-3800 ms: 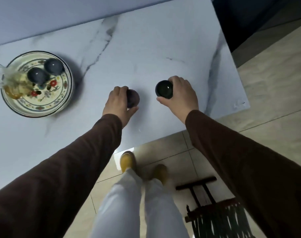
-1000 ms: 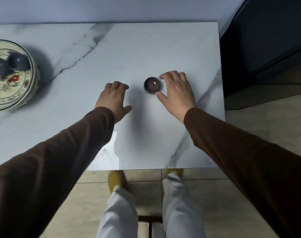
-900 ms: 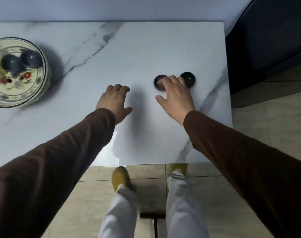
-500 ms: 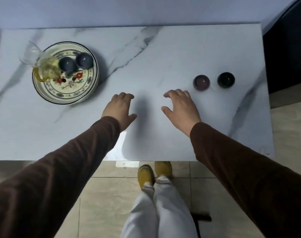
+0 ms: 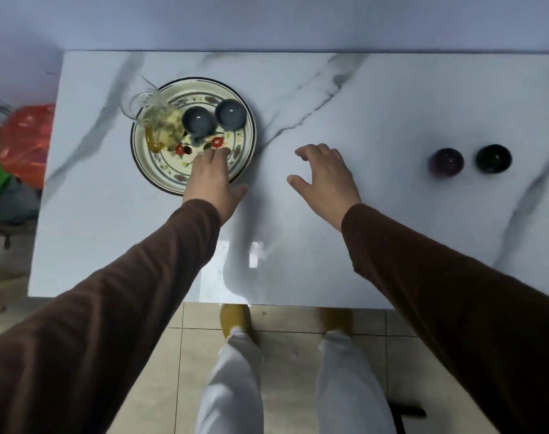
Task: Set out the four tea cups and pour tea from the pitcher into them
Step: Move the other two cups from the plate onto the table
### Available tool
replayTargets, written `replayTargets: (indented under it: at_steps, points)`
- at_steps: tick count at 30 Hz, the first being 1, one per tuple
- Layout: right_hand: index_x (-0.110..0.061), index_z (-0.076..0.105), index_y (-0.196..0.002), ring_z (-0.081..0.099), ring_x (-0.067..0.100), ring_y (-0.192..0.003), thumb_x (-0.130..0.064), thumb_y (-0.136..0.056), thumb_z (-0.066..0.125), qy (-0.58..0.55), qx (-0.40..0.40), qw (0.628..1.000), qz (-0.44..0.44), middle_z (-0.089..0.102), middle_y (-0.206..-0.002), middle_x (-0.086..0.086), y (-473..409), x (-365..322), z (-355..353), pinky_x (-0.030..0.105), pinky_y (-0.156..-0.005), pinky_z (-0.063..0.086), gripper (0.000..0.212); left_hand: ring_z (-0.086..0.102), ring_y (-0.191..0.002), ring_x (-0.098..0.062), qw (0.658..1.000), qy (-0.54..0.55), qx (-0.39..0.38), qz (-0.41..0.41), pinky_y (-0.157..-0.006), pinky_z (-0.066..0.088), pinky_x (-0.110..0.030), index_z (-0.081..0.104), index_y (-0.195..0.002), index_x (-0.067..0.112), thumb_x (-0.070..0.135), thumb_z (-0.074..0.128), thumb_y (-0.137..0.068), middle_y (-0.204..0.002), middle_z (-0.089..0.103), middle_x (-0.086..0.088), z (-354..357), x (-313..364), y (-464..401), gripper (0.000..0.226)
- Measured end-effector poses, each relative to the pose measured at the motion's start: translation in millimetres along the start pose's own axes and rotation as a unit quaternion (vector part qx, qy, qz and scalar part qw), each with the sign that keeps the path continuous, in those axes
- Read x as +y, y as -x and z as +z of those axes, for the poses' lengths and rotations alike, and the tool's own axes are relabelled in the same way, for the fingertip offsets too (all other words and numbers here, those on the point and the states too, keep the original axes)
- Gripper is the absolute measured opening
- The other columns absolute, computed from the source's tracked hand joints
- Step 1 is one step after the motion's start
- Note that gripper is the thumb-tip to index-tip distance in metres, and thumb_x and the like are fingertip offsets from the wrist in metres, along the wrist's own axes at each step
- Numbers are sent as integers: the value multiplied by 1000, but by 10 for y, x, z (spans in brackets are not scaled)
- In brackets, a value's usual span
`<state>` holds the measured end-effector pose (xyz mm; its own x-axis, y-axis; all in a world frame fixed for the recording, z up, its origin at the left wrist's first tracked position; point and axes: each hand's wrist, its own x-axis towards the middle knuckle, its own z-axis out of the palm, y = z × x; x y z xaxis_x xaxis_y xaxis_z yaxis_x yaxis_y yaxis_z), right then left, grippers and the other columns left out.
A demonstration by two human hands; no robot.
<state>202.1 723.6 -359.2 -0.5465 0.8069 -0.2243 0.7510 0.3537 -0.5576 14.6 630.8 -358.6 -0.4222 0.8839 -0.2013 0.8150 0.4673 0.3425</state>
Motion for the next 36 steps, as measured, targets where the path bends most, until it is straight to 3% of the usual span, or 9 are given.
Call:
replayTargets:
  at_steps: [8,13,18,24,28,36]
  points:
    - [-13,51,-131,46,26,-117,-37,-88,64,10,13,1000,-21,54,-125,6,-526,-459,314,35,-96,40,51,31,-135,-32,983,142,61,-94,-114,25,-38,35,-142,6,36,69,-81,-143,38,-16,59,-421,-403,76]
    - [-13,49,-136,44,28,-122,-35,-85,69,16,3,999,-44,51,-131,9,-991,-499,423,35,-101,38,60,30,-137,-30,938,234,119,-227,-113,29,-42,31,-144,7,36,72,-79,-146,34,-15,290,-366,-627,82]
    - [-14,43,-142,42,29,-124,-34,-82,72,61,-15,994,-87,46,-136,8,-1419,-492,507,34,-104,37,69,24,-140,-32,885,278,177,-328,-115,22,-37,26,-146,4,39,70,-81,-150,29,-16,454,-275,-886,86]
    - [-18,38,-145,40,29,-122,-36,-75,78,116,-53,981,-143,45,-139,3,-1735,-509,607,40,-100,42,83,36,-128,-32,847,266,226,-402,-106,27,-38,37,-137,7,48,67,-80,-140,40,-15,540,-197,-1129,76]
    - [-23,43,-141,42,28,-119,-43,-72,76,133,-39,976,-166,50,-134,-1,-1831,-527,645,39,-96,43,79,37,-126,-31,824,262,225,-450,-103,32,-42,41,-132,9,56,63,-80,-138,42,-13,553,-196,-1235,73]
    - [-17,51,-132,43,24,-117,-40,-72,78,48,-10,990,-134,52,-125,4,-1698,-420,523,30,-95,39,69,39,-124,-29,797,258,209,-505,-101,33,-41,41,-127,13,63,64,-74,-136,42,-9,501,-120,-1343,77]
